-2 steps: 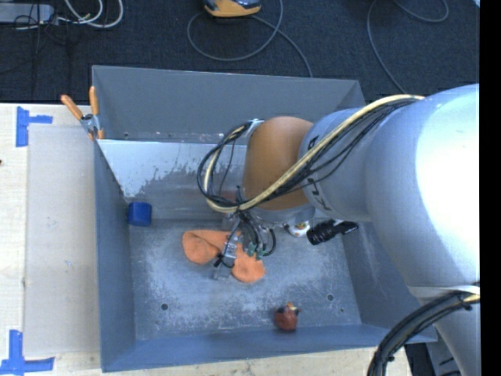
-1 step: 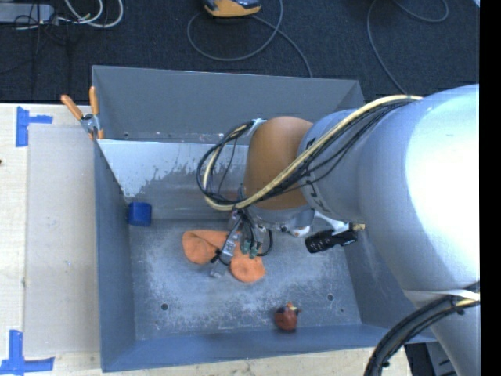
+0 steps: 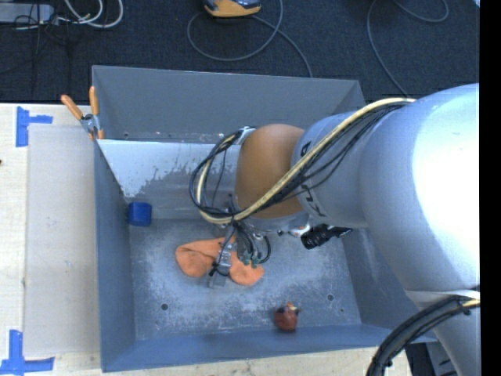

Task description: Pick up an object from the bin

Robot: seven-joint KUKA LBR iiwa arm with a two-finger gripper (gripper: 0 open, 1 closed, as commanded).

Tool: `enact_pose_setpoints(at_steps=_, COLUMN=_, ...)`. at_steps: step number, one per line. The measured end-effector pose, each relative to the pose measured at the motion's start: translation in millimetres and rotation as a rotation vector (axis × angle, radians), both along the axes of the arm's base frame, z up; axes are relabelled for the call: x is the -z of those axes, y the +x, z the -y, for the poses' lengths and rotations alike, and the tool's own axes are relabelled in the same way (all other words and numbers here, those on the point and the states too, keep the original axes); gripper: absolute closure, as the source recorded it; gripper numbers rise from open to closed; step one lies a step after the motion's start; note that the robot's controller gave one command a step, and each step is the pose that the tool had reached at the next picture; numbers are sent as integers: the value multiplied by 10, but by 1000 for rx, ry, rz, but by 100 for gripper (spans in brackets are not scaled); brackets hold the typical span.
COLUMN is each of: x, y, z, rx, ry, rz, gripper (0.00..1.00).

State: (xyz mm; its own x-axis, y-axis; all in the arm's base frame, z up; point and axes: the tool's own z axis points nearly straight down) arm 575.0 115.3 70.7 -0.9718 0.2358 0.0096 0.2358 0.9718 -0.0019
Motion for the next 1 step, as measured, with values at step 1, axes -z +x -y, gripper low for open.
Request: enact_pose_setpoints(at_steps=1, x=2, y=-22, z=-37, rx=3, ry=0, rz=-1, gripper=0)
